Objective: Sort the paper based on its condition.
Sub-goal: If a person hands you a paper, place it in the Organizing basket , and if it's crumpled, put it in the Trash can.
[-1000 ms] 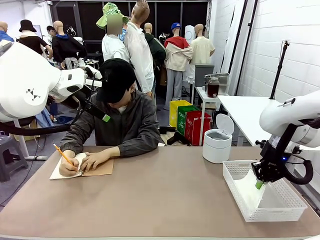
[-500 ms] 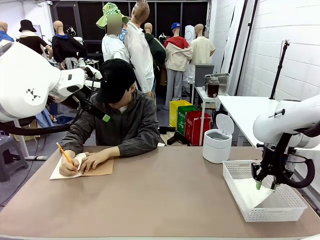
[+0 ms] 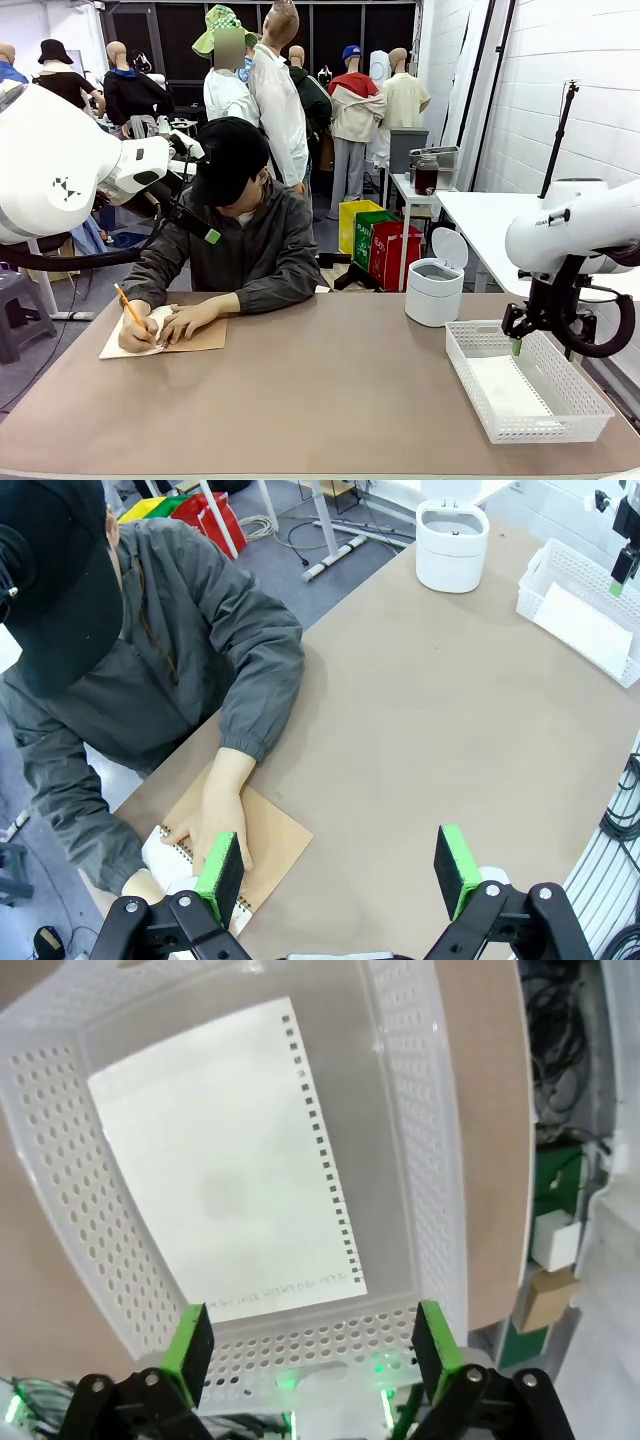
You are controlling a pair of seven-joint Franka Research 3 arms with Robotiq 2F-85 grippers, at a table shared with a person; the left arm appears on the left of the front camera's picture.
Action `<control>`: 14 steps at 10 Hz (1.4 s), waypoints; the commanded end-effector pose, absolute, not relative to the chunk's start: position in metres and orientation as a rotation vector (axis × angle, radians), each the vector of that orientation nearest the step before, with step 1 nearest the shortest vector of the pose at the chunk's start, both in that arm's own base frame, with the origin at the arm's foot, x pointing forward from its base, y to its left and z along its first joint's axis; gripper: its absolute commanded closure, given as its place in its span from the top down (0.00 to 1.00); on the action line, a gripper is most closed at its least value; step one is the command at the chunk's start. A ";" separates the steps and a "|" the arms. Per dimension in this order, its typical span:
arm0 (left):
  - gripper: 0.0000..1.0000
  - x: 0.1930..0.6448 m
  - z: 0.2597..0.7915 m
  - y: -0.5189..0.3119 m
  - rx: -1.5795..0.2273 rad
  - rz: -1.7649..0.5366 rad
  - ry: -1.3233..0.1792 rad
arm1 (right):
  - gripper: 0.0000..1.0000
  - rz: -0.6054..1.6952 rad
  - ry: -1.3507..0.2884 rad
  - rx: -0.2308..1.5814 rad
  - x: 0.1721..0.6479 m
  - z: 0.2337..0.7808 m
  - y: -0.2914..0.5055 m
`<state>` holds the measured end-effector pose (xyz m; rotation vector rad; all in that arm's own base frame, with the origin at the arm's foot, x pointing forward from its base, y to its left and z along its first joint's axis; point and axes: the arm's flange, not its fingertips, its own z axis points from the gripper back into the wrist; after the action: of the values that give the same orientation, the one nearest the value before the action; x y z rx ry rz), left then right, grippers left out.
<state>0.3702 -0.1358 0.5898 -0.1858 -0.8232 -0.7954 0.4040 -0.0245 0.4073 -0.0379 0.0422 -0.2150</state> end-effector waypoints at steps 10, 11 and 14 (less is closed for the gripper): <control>1.00 0.370 0.590 -0.135 -0.188 -0.780 -0.821 | 1.00 -0.219 0.020 -0.047 0.411 0.426 -0.019; 1.00 0.370 0.590 -0.135 -0.188 -0.780 -0.821 | 1.00 -0.219 0.020 -0.047 0.411 0.426 -0.019; 1.00 0.370 0.590 -0.135 -0.188 -0.780 -0.821 | 1.00 -0.157 -0.095 0.142 0.409 0.457 0.026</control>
<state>0.3702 -0.1359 0.5898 -0.1857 -0.8231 -0.7954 0.4123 0.0056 0.4415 0.0413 -0.0339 -0.2071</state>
